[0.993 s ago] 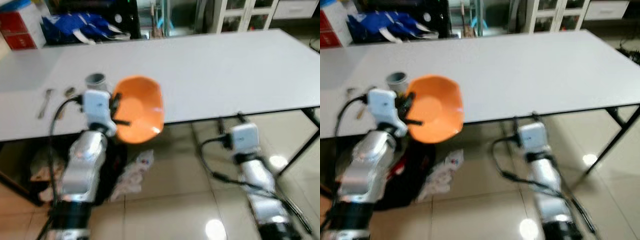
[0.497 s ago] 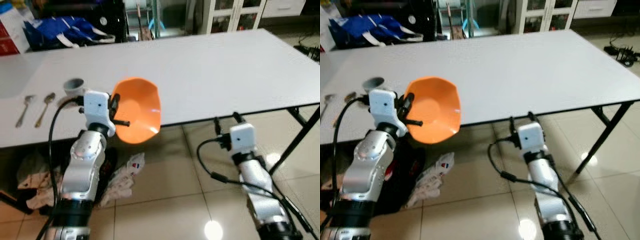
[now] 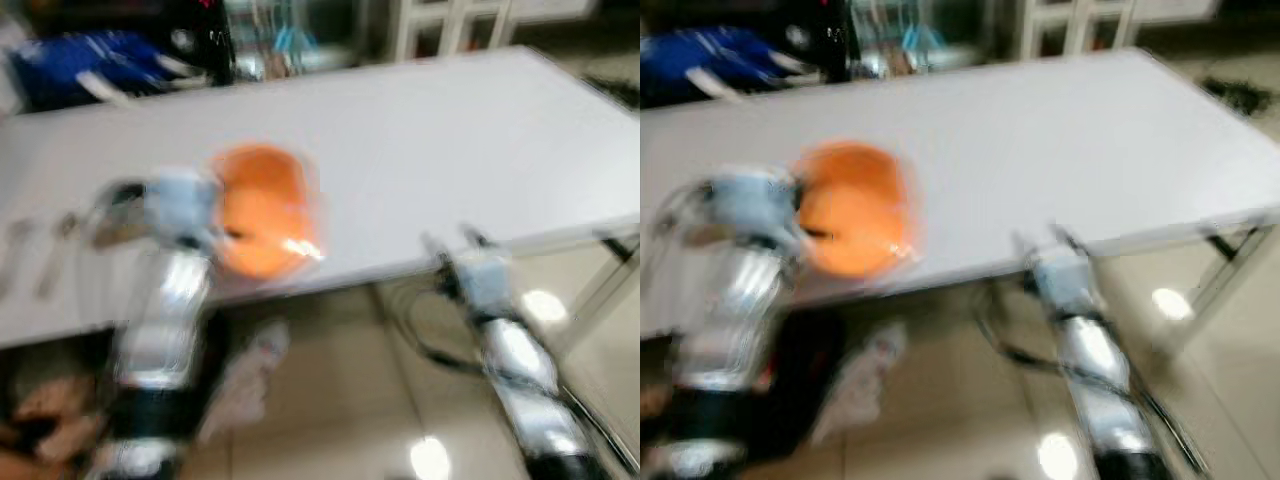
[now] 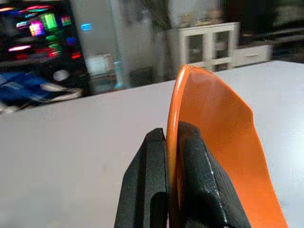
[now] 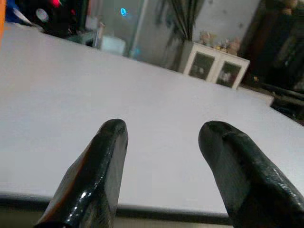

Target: Setting the table

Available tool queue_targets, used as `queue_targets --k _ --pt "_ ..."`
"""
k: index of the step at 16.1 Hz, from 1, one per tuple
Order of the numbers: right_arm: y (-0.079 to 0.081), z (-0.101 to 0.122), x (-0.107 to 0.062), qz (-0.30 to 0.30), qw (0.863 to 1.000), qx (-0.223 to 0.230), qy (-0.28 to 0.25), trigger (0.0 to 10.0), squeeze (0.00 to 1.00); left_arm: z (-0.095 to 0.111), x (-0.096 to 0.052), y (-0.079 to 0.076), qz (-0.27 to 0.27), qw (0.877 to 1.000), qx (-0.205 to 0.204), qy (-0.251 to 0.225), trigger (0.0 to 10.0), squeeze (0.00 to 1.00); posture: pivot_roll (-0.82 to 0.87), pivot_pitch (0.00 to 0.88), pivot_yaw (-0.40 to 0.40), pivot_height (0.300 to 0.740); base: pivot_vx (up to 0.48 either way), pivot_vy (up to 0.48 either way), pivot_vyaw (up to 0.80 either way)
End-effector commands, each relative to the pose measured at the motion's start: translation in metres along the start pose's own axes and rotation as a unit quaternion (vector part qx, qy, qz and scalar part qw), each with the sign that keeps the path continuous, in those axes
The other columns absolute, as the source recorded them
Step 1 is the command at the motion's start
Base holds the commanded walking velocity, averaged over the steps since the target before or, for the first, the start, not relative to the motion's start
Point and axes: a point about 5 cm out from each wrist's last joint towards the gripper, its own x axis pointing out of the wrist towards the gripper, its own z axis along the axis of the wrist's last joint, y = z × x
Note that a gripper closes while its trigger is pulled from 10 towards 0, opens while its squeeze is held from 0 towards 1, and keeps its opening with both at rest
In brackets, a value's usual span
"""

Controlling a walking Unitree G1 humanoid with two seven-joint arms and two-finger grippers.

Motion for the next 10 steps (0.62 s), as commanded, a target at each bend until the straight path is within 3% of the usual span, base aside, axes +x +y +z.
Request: queue_targets --k 1,2,5,6,7,8,10 --pt "0.015 0.017 0.009 0.018 0.999 0.014 -0.036 10.0 0.0 0.012 -0.002 0.02 0.024 0.999 0.026 -0.019 0.0 0.0 -0.13 0.0 0.078 0.74 0.48 0.0 0.0" --pt "0.015 0.017 0.008 0.019 0.999 0.015 -0.035 10.0 0.0 0.018 0.001 0.017 0.014 0.999 0.024 -0.028 0.0 0.0 -0.13 0.0 0.079 0.74 0.48 0.0 0.0" --pt "0.016 0.015 0.009 0.021 0.999 0.014 -0.032 10.0 0.0 0.039 0.017 0.01 -0.011 0.999 -0.002 -0.049 0.0 0.0 -0.12 0.0 0.077 0.74 0.0 0.0 0.0" --pt "0.017 0.015 0.009 0.021 0.999 0.014 -0.032 10.0 0.0 0.042 0.029 0.017 0.008 0.997 -0.06 -0.037 0.0 0.0 -0.12 0.0 0.079 0.74 0.0 0.0 0.0" --pt "0.017 0.015 0.01 0.021 0.999 0.014 -0.032 10.0 0.0 0.041 0.034 0.021 0.016 0.996 -0.088 -0.03 0.0 0.0 -0.12 0.0 0.079 0.74 0.0 0.0 0.0" --pt "0.017 0.015 0.01 0.022 0.999 0.013 -0.031 10.0 0.0 0.033 0.046 0.029 0.043 0.986 -0.159 -0.01 0.0 0.0 -0.13 0.0 0.078 0.74 0.0 0.0 0.0" --pt "0.017 0.015 0.01 0.023 0.999 0.012 -0.031 10.0 0.0 0.026 0.053 0.031 0.057 0.973 -0.225 0.006 0.0 0.0 -0.13 0.0 0.078 0.74 0.0 0.0 0.0"
